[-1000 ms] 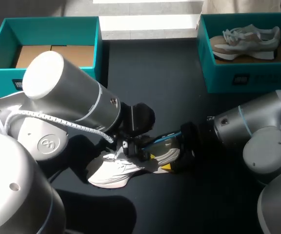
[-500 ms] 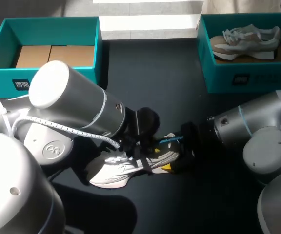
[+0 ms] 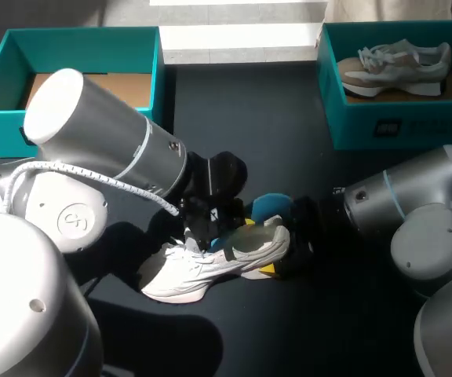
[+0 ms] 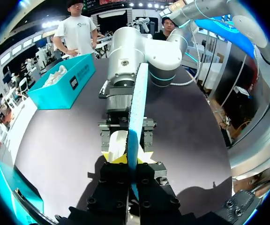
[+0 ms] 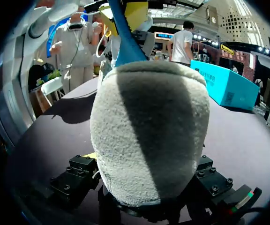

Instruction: Take the shoe out of the shoebox, open the shoe tongue, remove and reinsert the insole, then place the shoe into the shoebox

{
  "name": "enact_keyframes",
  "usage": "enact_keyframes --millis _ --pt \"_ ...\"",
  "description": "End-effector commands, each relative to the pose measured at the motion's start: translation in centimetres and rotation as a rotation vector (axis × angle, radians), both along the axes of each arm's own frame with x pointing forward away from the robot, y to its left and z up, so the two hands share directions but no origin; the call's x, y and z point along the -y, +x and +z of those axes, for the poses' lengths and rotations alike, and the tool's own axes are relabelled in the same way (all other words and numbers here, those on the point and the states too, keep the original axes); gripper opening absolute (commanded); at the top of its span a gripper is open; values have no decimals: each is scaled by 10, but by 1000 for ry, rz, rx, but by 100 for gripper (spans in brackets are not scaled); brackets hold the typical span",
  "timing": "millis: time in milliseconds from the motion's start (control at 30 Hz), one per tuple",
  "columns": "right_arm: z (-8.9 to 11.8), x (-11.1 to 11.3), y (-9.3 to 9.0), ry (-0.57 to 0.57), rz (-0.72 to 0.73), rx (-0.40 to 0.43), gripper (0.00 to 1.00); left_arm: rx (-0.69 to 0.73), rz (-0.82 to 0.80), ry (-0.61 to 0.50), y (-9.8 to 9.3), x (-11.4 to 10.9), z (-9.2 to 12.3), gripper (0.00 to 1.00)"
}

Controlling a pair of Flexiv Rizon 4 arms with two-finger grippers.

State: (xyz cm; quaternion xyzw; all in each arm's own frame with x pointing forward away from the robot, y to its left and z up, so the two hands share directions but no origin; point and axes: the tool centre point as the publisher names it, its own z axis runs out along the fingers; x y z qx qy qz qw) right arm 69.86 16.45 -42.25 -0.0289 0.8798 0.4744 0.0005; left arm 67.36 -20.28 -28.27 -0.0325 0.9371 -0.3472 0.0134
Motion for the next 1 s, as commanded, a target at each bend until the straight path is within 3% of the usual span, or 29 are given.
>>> enact_keyframes --millis 33,467,700,1000 --pt "-5 -2 2 -2 -2 2 0 -86 -59 -46 9 -18 27 0" --pt "-5 -2 2 -2 -2 2 0 -240 -133 -179 6 -8 107 0" --pt "-5 -2 2 -2 -2 2 0 -308 -128 -424 5 -13 149 0" --pt "-5 -2 2 -2 -2 2 0 -308 -128 -424 5 -13 149 0"
